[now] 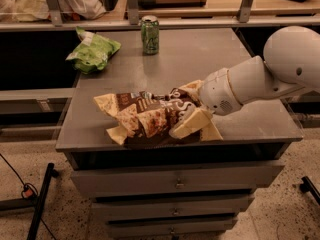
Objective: Move brown chip bag near green can
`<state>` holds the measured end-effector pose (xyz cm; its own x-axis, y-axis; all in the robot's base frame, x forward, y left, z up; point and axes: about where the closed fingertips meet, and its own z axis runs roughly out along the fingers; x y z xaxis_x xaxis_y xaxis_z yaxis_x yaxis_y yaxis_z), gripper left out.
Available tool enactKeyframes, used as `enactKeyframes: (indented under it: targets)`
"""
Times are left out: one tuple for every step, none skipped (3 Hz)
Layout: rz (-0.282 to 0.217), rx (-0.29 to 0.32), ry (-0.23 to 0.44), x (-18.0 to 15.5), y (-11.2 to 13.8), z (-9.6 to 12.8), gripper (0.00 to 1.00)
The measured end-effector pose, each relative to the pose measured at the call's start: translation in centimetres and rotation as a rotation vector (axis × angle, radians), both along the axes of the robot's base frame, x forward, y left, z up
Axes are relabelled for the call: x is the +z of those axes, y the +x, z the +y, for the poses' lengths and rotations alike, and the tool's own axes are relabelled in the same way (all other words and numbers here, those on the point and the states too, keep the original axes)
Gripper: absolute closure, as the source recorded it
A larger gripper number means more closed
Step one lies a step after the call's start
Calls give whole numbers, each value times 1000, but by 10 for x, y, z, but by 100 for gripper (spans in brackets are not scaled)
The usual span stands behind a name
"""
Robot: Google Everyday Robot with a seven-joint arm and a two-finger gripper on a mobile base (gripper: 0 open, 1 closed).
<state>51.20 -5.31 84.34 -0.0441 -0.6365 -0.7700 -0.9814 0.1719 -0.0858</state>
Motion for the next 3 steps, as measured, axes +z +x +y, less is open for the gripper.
enactKeyframes:
  targets:
    - [50,-35,-9,7,13,-13,100]
    - [91,-113,-25,25,41,-39,100]
    - [126,-175,-19,35,69,-58,100]
